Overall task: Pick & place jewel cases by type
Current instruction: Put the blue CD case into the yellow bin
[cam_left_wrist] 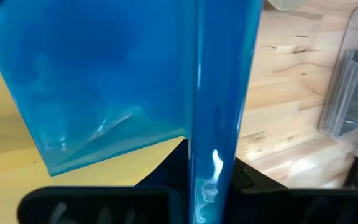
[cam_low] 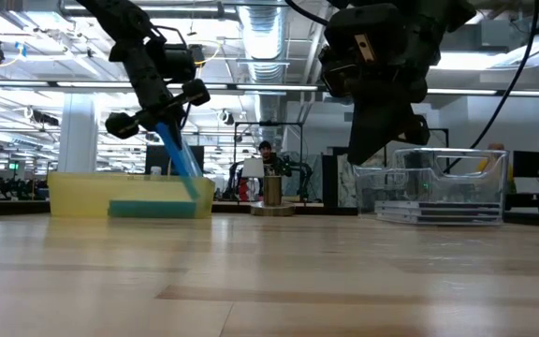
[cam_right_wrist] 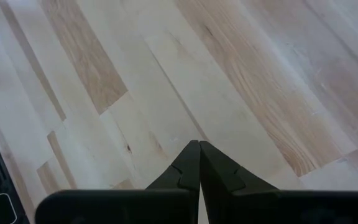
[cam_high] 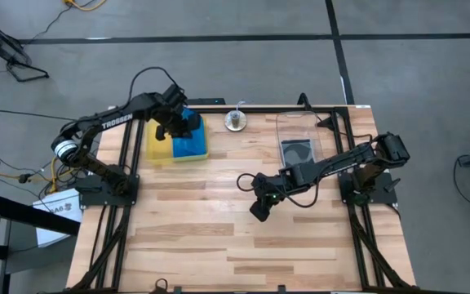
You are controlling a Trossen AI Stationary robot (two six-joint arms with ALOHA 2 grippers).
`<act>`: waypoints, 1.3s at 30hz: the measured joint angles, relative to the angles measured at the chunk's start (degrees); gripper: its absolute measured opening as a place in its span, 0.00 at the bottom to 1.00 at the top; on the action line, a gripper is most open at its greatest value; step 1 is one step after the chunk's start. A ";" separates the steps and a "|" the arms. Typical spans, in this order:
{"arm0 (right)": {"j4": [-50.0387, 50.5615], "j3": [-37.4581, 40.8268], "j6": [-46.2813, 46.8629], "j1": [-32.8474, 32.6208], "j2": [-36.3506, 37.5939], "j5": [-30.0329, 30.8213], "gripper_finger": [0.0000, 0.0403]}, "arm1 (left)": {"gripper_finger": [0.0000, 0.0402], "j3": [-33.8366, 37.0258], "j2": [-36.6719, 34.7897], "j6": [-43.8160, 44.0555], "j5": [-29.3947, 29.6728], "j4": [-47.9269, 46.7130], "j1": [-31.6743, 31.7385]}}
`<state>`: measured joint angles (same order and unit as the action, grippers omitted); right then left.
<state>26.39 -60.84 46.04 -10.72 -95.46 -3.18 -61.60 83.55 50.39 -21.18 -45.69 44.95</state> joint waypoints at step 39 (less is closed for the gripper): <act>0.00 -0.02 0.01 -0.04 0.00 0.00 0.00 | 0.64 0.00 0.00 -8.20 14.76 -12.39 -3.14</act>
<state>26.39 -60.86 46.05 -10.76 -95.46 -3.18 -61.60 83.55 42.19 -6.42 -58.07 41.81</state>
